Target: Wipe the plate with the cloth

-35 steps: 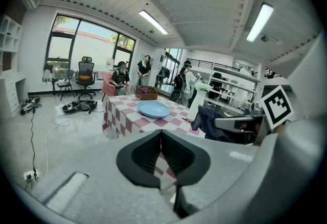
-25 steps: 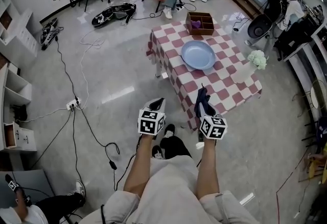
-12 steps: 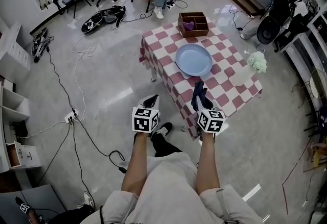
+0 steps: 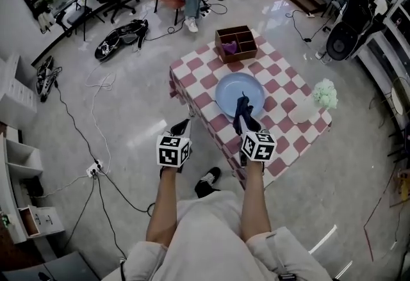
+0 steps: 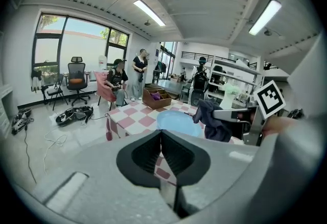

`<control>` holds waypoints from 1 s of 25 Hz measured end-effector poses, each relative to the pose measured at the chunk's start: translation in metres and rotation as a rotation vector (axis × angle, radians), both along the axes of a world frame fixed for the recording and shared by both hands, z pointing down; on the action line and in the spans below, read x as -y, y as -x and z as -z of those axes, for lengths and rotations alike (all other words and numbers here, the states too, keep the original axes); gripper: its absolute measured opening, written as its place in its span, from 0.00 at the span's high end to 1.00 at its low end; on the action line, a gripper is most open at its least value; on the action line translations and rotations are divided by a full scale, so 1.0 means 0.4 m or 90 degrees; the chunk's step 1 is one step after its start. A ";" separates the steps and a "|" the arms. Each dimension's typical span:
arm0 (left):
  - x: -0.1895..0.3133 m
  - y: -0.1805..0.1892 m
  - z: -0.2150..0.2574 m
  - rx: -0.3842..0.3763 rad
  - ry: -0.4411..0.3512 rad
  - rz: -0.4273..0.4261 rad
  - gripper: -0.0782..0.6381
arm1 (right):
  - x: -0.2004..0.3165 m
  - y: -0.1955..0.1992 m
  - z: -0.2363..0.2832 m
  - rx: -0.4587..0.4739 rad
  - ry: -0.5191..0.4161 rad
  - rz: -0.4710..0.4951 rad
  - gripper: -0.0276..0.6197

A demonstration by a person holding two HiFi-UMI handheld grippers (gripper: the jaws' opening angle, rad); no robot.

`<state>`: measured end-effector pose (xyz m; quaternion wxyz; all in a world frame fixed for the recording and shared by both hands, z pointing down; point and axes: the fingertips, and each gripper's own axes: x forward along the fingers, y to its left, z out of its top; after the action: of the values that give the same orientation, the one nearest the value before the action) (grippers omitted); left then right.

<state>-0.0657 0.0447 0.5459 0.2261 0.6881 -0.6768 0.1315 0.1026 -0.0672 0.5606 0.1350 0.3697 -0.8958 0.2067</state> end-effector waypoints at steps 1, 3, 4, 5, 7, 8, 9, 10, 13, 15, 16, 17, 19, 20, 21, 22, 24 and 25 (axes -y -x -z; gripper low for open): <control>0.019 0.018 0.001 0.002 0.004 0.001 0.88 | 0.016 0.021 -0.003 0.007 0.008 0.001 0.84; 0.067 0.041 0.003 0.007 0.008 -0.005 0.88 | 0.055 0.066 -0.001 0.023 0.017 0.004 0.84; 0.094 0.047 0.005 0.011 0.009 -0.013 0.88 | 0.078 0.089 0.005 0.032 0.017 0.006 0.84; 0.119 0.053 0.006 0.016 0.011 -0.022 0.88 | 0.102 0.110 0.012 0.040 0.016 0.007 0.84; 0.162 0.068 0.002 0.025 0.016 -0.036 0.88 | 0.143 0.145 0.016 0.049 0.018 0.008 0.84; 0.180 0.080 -0.002 0.027 0.019 -0.037 0.88 | 0.159 0.157 0.012 0.049 0.020 0.008 0.84; 0.196 0.094 -0.007 0.025 0.022 -0.034 0.88 | 0.173 0.166 0.006 0.047 0.023 0.009 0.84; 0.211 0.108 -0.011 0.021 0.023 -0.029 0.88 | 0.185 0.172 -0.002 0.043 0.024 0.010 0.84; 0.257 0.138 -0.020 0.004 0.013 -0.017 0.88 | 0.218 0.173 -0.026 0.027 0.027 0.008 0.84; 0.290 0.139 -0.035 -0.006 0.013 -0.022 0.88 | 0.241 0.158 -0.038 0.014 0.029 -0.001 0.84; 0.308 0.135 -0.045 -0.011 0.016 -0.027 0.88 | 0.251 0.146 -0.042 0.006 0.029 -0.006 0.84; 0.326 0.131 -0.054 -0.017 0.019 -0.033 0.88 | 0.260 0.132 -0.045 -0.001 0.029 -0.012 0.84; 0.358 0.119 -0.071 -0.038 0.026 -0.047 0.88 | 0.274 0.099 -0.050 -0.010 0.030 -0.031 0.84; 0.372 0.112 -0.080 -0.054 0.031 -0.054 0.88 | 0.280 0.080 -0.056 -0.012 0.033 -0.043 0.84; 0.387 0.105 -0.089 -0.073 0.036 -0.061 0.88 | 0.287 0.062 -0.062 -0.013 0.038 -0.057 0.84; 0.404 0.098 -0.098 -0.091 0.040 -0.067 0.88 | 0.294 0.044 -0.070 -0.013 0.044 -0.071 0.84; 0.437 0.089 -0.119 -0.113 0.049 -0.085 0.88 | 0.306 0.017 -0.083 -0.019 0.053 -0.095 0.84; 0.455 0.084 -0.131 -0.118 0.055 -0.098 0.88 | 0.310 0.007 -0.087 -0.025 0.054 -0.101 0.84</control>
<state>-0.0994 -0.1373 0.5984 0.3064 0.7369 -0.5917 0.1137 0.0998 -0.1911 0.5953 0.1514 0.4377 -0.8511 0.2472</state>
